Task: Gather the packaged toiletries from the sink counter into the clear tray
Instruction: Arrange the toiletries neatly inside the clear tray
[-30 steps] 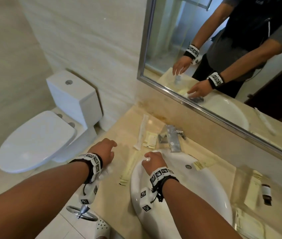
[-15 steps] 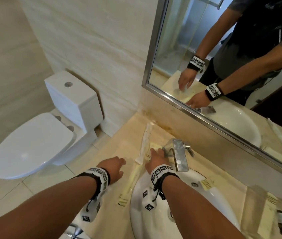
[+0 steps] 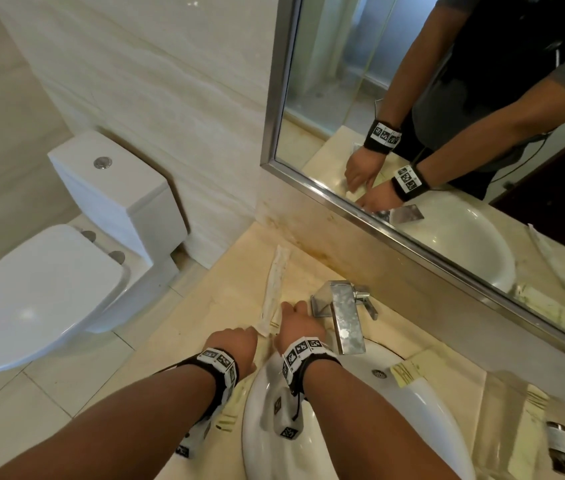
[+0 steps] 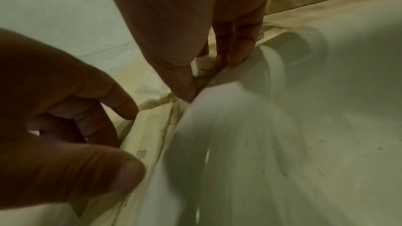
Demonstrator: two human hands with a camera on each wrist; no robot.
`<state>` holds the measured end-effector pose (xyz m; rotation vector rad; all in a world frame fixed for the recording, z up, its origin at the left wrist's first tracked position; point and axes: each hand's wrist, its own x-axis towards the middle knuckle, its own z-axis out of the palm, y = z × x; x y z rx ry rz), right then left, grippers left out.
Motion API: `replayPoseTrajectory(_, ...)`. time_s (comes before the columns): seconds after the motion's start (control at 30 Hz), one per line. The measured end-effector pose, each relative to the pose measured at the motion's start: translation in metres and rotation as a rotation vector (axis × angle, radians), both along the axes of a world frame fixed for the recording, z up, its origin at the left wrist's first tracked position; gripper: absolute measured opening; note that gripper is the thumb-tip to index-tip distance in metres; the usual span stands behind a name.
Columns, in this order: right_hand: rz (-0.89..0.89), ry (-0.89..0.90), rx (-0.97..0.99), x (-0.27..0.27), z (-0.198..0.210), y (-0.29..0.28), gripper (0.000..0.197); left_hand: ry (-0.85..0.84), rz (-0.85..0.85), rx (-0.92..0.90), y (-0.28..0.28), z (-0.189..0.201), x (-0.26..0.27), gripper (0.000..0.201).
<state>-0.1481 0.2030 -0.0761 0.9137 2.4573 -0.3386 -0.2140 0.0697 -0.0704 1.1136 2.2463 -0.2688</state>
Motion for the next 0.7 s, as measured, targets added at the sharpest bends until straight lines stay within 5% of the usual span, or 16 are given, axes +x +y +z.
replayPoseTrajectory(0.17, 0.004, 0.030, 0.079, 0.002, -0.001, -0.008, 0.036, -0.051, 0.110, -0.007, 0.013, 0.001, 0.005, 0.038)
replayPoseTrajectory(0.43, -0.121, 0.093, -0.119, 0.009, 0.011, 0.005, 0.037, -0.199, 0.208, -0.004, 0.014, -0.004, 0.012, 0.025)
replayPoseTrajectory(0.7, -0.314, 0.335, -0.252, 0.062, 0.039, -0.013, 0.038, -0.244, 0.304, 0.146, 0.012, 0.025, 0.017, 0.037)
